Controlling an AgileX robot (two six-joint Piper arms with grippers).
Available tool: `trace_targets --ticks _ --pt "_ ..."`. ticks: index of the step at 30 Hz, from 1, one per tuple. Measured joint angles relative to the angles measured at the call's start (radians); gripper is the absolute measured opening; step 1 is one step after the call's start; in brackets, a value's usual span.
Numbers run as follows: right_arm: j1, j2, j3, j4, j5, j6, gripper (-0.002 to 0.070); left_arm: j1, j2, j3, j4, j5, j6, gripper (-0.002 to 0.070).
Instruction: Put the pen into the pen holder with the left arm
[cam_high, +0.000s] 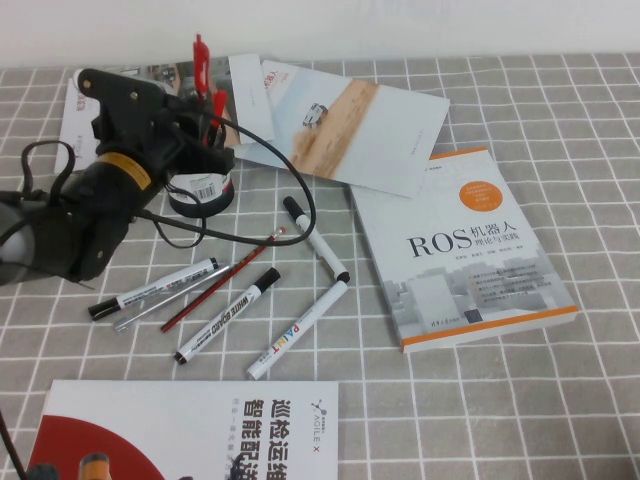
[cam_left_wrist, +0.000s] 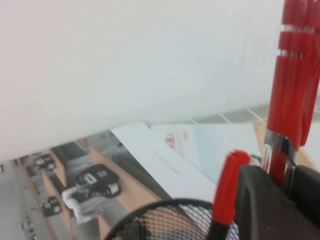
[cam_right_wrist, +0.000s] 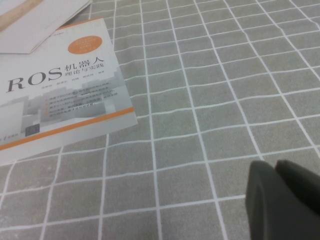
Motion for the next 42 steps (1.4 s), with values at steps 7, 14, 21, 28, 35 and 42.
trace_targets --ticks 7,14,21,28,35,42 --pt "0.0 0.0 0.0 0.0 0.0 0.0 -0.0015 0.0 0.0 0.0 0.012 0.014 -0.015 0.024" --pt "0.0 0.0 0.0 0.0 0.0 0.0 -0.0015 0.0 -0.008 0.0 0.012 0.04 -0.017 0.0322" --pt "0.0 0.0 0.0 0.0 0.0 0.0 -0.0015 0.0 -0.176 0.0 0.026 0.277 -0.017 0.0193" --pt "0.0 0.0 0.0 0.0 0.0 0.0 -0.0015 0.0 -0.477 0.016 0.026 0.527 -0.017 0.0012" --pt "0.0 0.0 0.0 0.0 0.0 0.0 -0.0015 0.0 -0.804 0.185 0.026 0.581 -0.03 0.0" --pt "0.0 0.0 0.0 0.0 0.0 0.0 -0.0015 0.0 -1.108 0.399 0.024 0.7 -0.098 0.0"
